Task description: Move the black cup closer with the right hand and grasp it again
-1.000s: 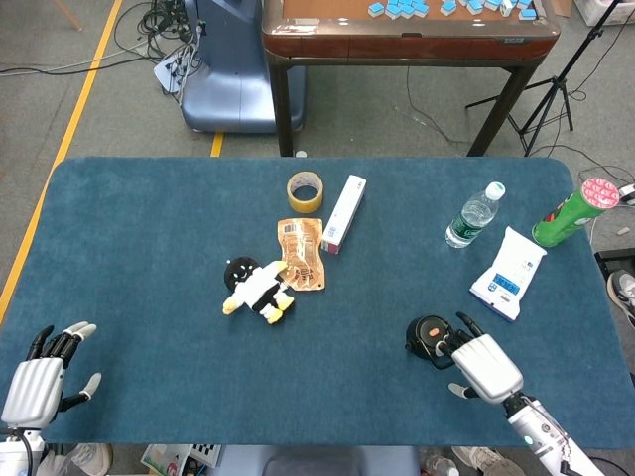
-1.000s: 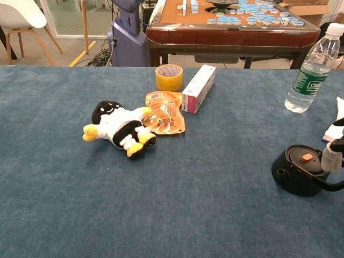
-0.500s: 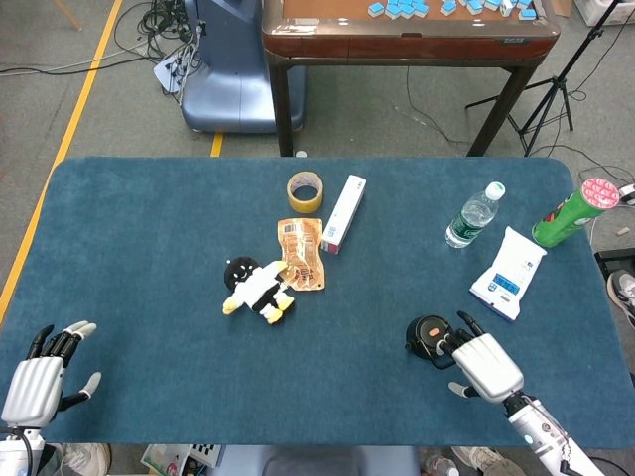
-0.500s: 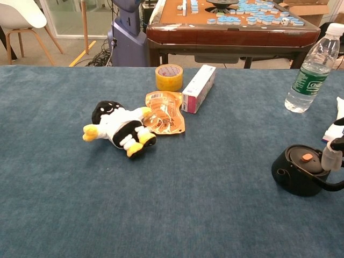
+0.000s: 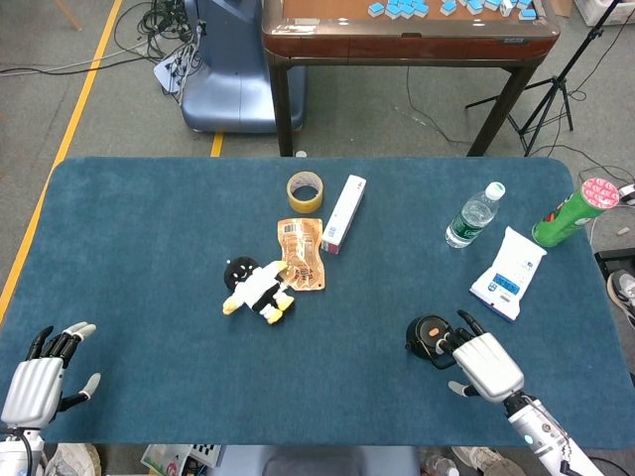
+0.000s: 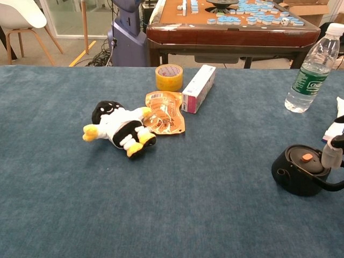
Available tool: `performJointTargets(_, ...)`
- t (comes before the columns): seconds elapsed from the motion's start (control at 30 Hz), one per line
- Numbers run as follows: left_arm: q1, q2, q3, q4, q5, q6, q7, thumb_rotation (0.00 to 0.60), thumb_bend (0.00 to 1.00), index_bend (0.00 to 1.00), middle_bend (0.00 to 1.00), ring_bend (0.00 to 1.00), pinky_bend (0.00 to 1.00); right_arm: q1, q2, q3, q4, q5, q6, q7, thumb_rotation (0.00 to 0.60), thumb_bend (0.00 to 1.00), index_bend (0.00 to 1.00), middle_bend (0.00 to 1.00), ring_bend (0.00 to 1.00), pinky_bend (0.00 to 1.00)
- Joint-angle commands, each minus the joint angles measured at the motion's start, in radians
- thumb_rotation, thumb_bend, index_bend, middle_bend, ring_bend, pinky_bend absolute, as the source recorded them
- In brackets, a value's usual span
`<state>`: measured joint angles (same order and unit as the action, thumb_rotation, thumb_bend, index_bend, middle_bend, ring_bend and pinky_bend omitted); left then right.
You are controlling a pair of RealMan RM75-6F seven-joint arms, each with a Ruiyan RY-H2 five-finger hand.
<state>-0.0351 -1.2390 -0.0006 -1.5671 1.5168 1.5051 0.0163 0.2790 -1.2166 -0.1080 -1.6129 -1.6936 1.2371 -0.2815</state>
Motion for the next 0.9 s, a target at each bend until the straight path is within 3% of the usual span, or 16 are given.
performJointTargets(0.03,0.0,0.0,0.001,-0.001,0.001,0.0,0.002,0.6,0.27,0.2,0.17,0.21,0.04,-0.001,-0.001,-0.001,0.002,0.001,-0.001,0.001,0.6,0.0,0.41,0.43,0.34,0.08)
performJointTargets(0.9,0.005,0.002,0.002,-0.007,0.003,0.004,0.008,0.6,0.27,0.2,0.17,0.21,0.04,0.001,-0.016,-0.005,0.021,0.008,-0.032,0.021,0.6,0.0,0.43,0.43,0.35,0.08)
